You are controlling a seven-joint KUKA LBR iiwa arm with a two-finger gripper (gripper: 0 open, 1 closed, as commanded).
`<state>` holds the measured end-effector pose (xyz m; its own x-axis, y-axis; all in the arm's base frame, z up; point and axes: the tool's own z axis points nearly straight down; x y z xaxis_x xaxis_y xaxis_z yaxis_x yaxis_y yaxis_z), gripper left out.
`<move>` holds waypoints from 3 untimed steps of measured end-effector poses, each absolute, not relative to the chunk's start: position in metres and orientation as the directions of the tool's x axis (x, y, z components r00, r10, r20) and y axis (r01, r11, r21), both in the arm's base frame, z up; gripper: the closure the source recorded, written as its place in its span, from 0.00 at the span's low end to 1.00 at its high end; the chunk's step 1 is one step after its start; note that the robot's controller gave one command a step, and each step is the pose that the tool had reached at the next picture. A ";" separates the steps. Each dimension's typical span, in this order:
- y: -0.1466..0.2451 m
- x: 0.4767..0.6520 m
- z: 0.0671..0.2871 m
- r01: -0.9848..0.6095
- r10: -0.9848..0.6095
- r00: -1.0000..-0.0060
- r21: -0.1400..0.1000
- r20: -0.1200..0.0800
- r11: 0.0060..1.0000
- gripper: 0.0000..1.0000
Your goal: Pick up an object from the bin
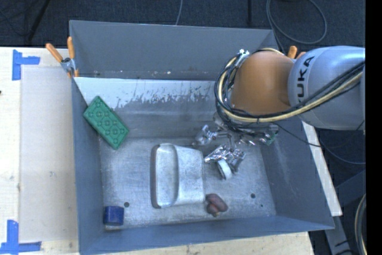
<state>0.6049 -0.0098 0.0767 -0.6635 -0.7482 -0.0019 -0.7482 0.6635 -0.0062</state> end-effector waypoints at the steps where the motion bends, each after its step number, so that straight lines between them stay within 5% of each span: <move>1: -0.007 0.604 0.076 -0.747 -0.747 -0.664 -0.004 -0.006 0.665 1.00; 2: -0.025 0.591 0.165 -0.809 -0.809 -0.588 -0.005 -0.004 0.588 1.00; 3: -0.030 0.583 0.229 -0.823 -0.823 -0.569 -0.005 -0.004 0.569 1.00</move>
Offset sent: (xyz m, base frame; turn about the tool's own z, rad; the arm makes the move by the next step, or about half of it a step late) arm 0.0000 0.0000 0.0000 0.0000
